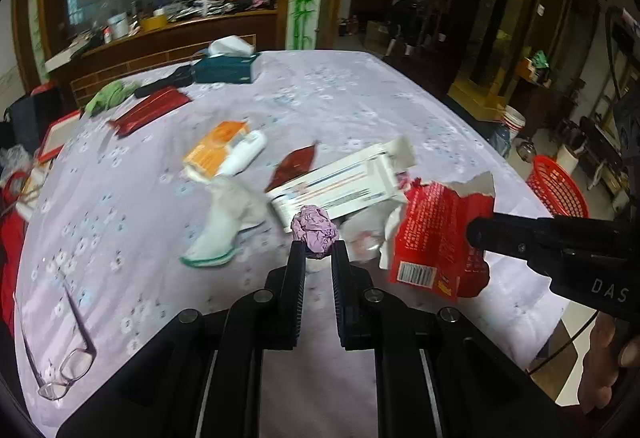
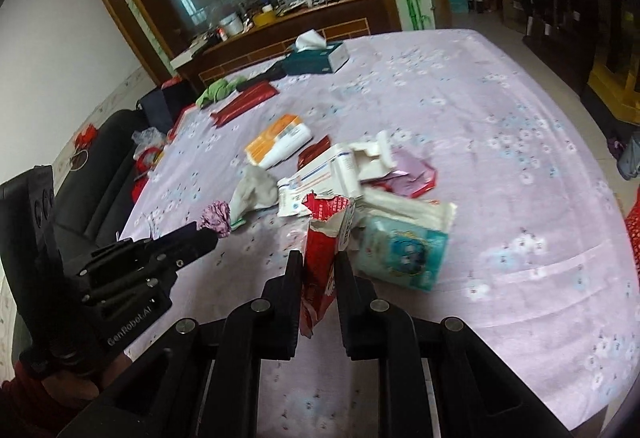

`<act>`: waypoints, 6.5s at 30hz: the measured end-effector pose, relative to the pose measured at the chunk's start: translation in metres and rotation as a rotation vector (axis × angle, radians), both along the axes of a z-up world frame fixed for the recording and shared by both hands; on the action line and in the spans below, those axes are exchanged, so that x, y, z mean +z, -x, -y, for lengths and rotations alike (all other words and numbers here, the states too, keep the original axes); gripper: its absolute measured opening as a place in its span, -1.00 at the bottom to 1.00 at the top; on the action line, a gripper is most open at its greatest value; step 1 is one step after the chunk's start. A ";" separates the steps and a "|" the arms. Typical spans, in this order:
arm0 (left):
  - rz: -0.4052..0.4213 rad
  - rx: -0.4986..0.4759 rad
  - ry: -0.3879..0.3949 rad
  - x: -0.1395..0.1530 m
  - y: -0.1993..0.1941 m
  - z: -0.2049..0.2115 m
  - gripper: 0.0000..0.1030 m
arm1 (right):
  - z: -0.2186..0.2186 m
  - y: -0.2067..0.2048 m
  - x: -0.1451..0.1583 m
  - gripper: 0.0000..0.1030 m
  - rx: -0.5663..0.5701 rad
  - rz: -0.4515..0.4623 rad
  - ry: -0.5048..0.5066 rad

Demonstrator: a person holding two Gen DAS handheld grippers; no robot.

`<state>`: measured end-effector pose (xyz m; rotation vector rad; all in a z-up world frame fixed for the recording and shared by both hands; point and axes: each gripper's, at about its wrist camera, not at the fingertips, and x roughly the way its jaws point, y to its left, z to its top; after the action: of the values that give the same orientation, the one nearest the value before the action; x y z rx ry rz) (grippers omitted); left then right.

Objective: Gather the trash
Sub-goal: 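Carry the pink paper and red snack bag in both tools over the red wastebasket, then open both tools to drop the paper and snack bag into the basket, then move both open tools back to the trash pile on the table, then grasp the white sock with the left tool while the right tool grasps the clear plastic bag, then carry the white sock and plastic bag in both tools over the red wastebasket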

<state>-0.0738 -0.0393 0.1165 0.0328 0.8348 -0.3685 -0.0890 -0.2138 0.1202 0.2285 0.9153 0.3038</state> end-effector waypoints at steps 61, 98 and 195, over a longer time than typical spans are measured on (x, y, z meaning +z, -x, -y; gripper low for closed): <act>-0.069 -0.638 0.016 0.001 -0.031 0.474 0.09 | 0.427 0.071 0.029 -0.45 -0.801 0.052 -0.011; -0.109 0.224 0.025 0.002 -0.045 -0.020 0.21 | 0.119 0.015 0.002 0.00 -0.158 -0.059 -0.076; 0.040 -0.163 -0.032 0.037 -0.002 0.201 -0.62 | 0.198 0.023 0.023 -0.55 -0.292 0.087 -0.051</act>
<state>-0.0716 -0.2401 0.1537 0.1378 0.8004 -0.5062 -0.1117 -0.4116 0.1429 0.3887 0.7770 0.0666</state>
